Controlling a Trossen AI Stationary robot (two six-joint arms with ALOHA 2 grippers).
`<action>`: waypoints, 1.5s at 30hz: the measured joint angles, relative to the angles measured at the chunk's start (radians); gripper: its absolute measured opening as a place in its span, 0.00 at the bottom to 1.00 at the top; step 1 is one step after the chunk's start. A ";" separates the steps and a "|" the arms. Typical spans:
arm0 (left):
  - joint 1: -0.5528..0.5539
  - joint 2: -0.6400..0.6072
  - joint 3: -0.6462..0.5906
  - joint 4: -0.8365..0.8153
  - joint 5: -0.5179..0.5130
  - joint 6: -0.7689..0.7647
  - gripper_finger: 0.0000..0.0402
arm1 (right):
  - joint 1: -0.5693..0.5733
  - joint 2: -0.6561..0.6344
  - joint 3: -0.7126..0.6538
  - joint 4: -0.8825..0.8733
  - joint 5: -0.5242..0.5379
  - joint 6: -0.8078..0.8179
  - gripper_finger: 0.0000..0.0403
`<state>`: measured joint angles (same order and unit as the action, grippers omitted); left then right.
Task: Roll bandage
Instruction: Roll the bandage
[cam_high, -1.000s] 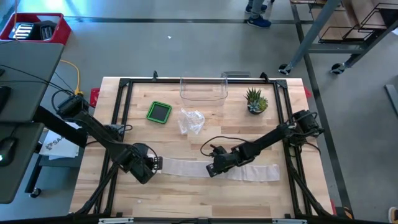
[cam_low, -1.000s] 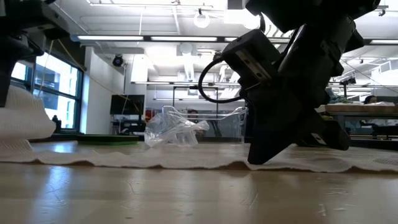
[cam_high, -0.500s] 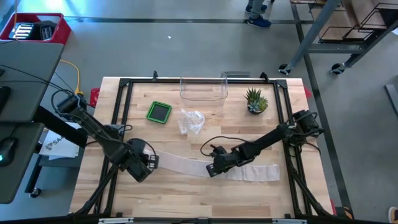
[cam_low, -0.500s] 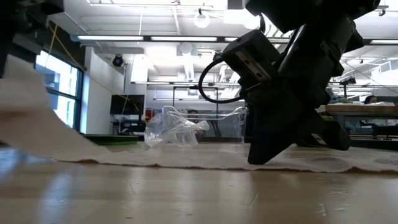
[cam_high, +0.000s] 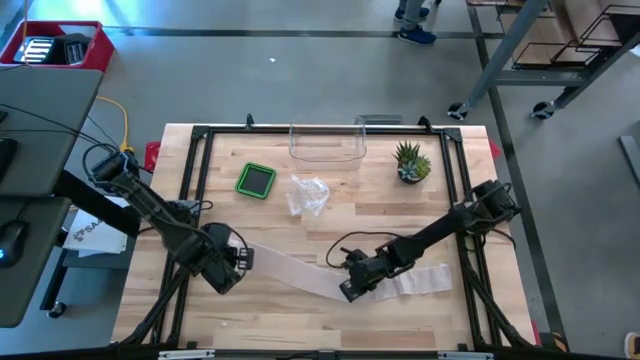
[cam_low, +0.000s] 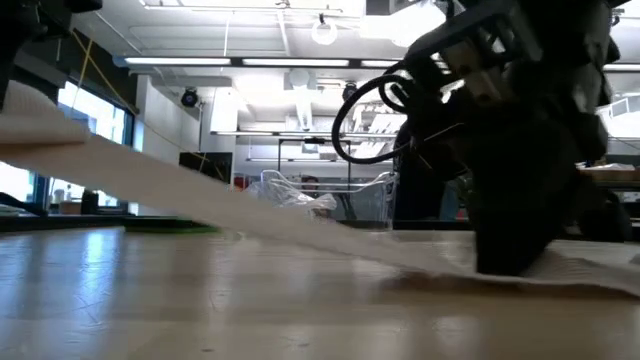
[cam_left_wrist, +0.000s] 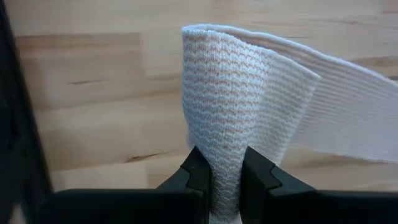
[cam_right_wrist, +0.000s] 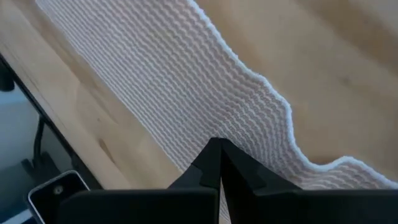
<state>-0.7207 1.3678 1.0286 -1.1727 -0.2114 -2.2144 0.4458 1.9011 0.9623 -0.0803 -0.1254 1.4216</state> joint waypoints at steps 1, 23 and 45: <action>-0.003 0.000 0.000 0.012 -0.012 -0.009 0.09 | 0.004 0.000 0.000 0.000 -0.005 -0.001 0.00; -0.111 0.001 0.010 0.042 0.031 -0.076 0.09 | 0.000 0.005 -0.004 0.086 -0.009 0.097 0.00; -0.131 0.038 0.010 0.138 0.060 -0.077 0.09 | -0.079 0.007 0.158 0.112 0.023 -0.023 0.00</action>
<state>-0.8513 1.4053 1.0386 -1.0344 -0.1516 -2.2917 0.3671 1.9078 1.1204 0.0315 -0.1026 1.3982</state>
